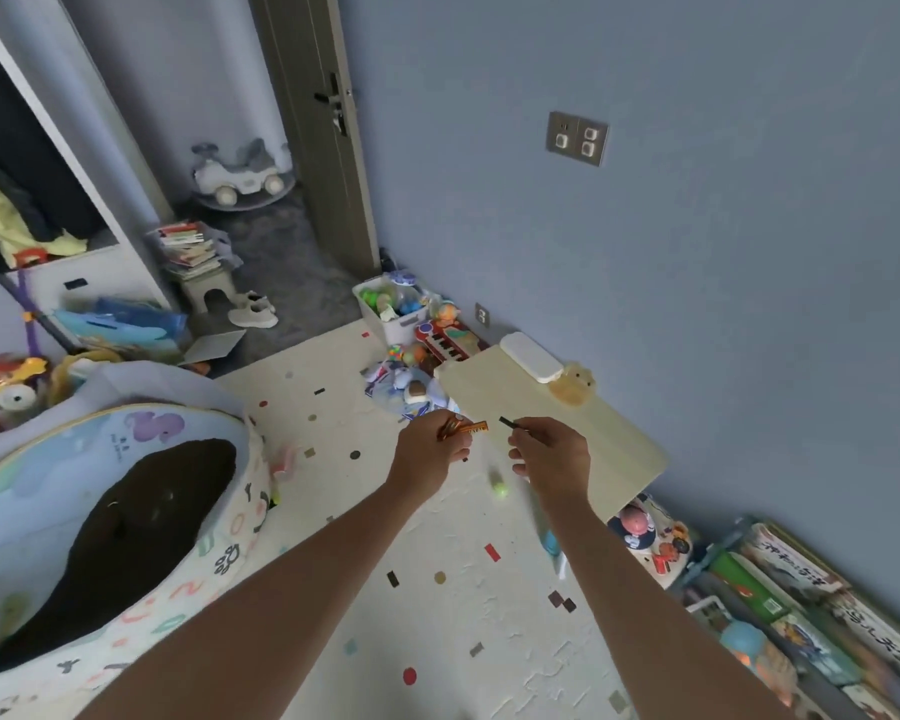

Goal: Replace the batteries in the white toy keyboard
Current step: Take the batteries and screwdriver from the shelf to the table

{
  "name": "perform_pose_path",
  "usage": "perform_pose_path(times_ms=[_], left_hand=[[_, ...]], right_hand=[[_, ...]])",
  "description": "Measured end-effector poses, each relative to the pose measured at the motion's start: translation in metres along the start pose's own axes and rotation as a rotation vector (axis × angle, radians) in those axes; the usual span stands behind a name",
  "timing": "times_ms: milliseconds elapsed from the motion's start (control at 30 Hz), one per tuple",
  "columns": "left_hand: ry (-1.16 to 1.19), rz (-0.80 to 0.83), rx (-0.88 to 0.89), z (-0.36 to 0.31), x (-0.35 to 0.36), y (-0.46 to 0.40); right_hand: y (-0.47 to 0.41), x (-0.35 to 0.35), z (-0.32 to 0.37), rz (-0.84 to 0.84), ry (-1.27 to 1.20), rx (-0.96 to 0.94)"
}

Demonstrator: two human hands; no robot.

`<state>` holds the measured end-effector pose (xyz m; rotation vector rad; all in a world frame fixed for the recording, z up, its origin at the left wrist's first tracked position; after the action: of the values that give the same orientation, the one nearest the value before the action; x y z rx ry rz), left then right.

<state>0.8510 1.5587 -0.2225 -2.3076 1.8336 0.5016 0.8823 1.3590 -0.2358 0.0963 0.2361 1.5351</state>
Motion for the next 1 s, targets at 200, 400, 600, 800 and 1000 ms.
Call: perform_pose_path(times_ms=[200, 400, 600, 800, 1000], left_hand=[[-0.087, 0.075, 0.006, 0.025, -0.003, -0.138], [-0.066, 0.209, 0.002, 0.051, 0.0, -0.278], [-0.109, 0.358, 0.029, 0.084, 0.017, -0.411], [-0.19, 0.532, 0.015, 0.114, 0.059, -0.5], [-0.273, 0.638, 0.013, 0.169, 0.131, -0.59]], right_hand=[[-0.117, 0.053, -0.005, -0.045, -0.015, 0.063], [-0.223, 0.091, -0.015, -0.138, -0.035, 0.155], [-0.324, 0.128, -0.026, -0.285, -0.066, 0.193], [-0.398, 0.138, -0.063, -0.419, -0.128, 0.281], [-0.495, 0.131, -0.123, -0.499, -0.182, 0.352]])
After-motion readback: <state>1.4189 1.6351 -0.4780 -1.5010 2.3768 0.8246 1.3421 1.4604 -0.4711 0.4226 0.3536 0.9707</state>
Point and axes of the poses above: each hand's wrist, its own y-axis away from the middle knuckle, its own x-axis out of the palm, z = x × y, the point moved 10 cm from there along -y, towards the middle knuckle, and after that the axes turned 3 degrees about z, right-handed, at the moved point
